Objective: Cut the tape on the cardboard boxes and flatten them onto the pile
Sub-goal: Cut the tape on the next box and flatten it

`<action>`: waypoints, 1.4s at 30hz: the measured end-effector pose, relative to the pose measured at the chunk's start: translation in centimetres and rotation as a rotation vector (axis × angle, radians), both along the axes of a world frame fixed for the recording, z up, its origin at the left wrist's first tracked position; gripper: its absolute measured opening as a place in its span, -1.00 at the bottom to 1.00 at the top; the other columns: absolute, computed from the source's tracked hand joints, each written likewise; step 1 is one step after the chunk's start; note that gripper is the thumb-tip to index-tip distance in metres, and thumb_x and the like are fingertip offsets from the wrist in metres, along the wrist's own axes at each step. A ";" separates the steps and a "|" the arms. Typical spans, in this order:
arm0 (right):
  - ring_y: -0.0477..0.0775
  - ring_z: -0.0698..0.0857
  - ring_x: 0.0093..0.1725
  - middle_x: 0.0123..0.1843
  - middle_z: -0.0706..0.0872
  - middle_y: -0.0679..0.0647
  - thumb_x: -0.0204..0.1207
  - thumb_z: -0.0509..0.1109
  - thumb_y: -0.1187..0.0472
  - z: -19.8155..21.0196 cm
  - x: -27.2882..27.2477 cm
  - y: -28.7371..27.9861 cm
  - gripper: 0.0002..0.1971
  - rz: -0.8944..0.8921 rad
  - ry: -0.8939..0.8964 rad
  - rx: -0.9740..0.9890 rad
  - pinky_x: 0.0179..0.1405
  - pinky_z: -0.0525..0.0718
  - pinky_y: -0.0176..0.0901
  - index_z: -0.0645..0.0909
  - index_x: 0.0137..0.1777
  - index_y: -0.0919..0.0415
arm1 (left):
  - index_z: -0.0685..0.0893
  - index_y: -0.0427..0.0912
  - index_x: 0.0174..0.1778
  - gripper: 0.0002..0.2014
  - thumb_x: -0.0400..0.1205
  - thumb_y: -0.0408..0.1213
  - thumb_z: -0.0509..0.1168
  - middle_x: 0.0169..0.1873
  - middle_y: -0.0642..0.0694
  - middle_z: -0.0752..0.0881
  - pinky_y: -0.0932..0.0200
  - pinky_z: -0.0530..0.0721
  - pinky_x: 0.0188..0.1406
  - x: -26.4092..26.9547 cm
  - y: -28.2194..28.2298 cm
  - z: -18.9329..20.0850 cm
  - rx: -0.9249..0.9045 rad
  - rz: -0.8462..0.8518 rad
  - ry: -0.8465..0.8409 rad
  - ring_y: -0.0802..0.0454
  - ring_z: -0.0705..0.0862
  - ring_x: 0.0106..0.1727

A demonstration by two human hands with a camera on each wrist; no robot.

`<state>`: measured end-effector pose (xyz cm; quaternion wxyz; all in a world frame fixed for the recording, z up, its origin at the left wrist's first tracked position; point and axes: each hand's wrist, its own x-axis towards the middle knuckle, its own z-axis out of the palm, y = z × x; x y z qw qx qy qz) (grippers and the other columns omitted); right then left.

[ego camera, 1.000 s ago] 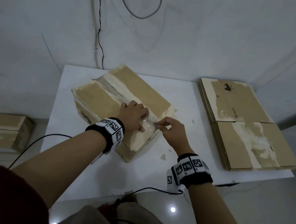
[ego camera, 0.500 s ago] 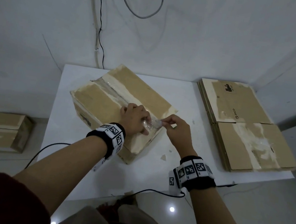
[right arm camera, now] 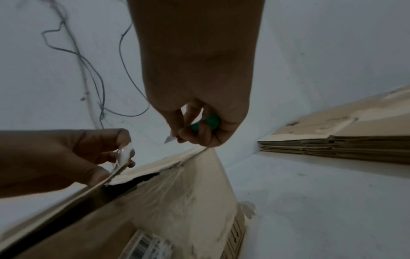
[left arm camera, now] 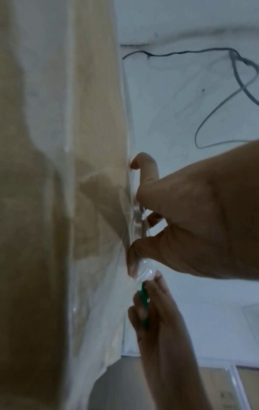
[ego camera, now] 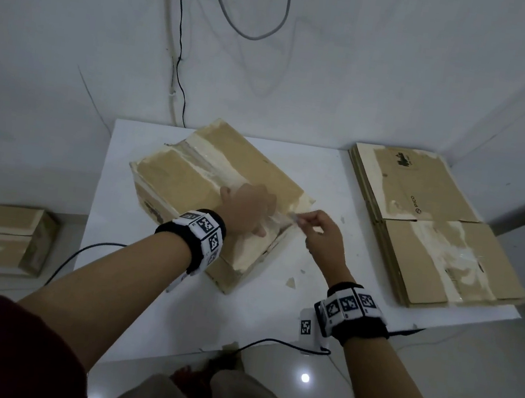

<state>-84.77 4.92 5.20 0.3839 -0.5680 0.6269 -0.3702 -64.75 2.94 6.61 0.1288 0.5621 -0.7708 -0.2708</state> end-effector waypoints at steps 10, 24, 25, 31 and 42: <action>0.07 0.75 0.04 0.25 0.71 -0.01 0.72 0.21 0.33 -1.7 2.8 0.4 -0.94 0.086 -0.061 -0.013 -0.47 0.71 -0.26 0.50 0.08 0.21 | 0.38 -0.09 -0.22 -0.59 0.53 0.22 0.24 -0.27 -0.02 0.56 -0.20 0.27 0.33 1.6 2.5 0.2 -0.037 0.086 -0.240 -0.07 0.56 -0.12; -0.21 0.66 -0.03 0.22 0.69 -0.12 0.75 0.17 0.25 -2.1 1.9 1.0 -0.72 0.194 0.007 -0.055 -0.37 0.67 -0.21 0.41 -0.08 -0.21 | 0.34 -0.11 0.53 -0.53 0.66 -0.39 0.07 0.32 -0.14 0.55 -0.81 -0.16 0.25 -3.2 5.1 -0.7 -0.002 0.457 -0.435 -0.10 0.01 0.69; -0.24 0.65 -0.08 0.22 0.70 -0.13 0.75 0.17 0.23 -2.0 1.7 1.0 -0.74 0.210 0.021 -0.053 -0.41 0.68 -0.18 0.41 -0.08 -0.20 | 0.32 -0.11 0.55 -0.51 0.66 -0.37 0.12 0.38 -0.16 0.51 -0.79 -0.16 0.27 -3.1 5.0 -0.8 0.038 0.485 -0.369 -0.08 0.01 0.68; -0.35 0.57 -0.10 0.16 0.52 -0.06 0.70 0.28 0.13 -2.8 0.9 3.3 -0.92 0.233 0.121 -0.306 -0.17 0.58 -0.45 0.53 0.10 -0.09 | 0.36 -0.03 0.49 -0.30 0.41 -0.34 0.42 0.13 -0.11 0.61 -0.44 0.18 0.49 -1.1 4.1 -3.2 0.130 0.679 0.382 -0.14 0.57 0.23; -0.13 0.67 -0.09 -0.14 0.68 -0.07 0.63 0.35 0.26 -3.9 2.0 6.2 -0.93 0.420 0.035 -0.267 -0.15 0.66 -0.29 0.55 -0.09 0.14 | 0.65 -0.26 0.23 -0.64 0.51 -0.41 0.43 0.05 -0.17 0.78 0.02 0.65 0.25 -0.1 5.9 -4.3 0.207 0.847 0.988 -0.14 0.72 0.18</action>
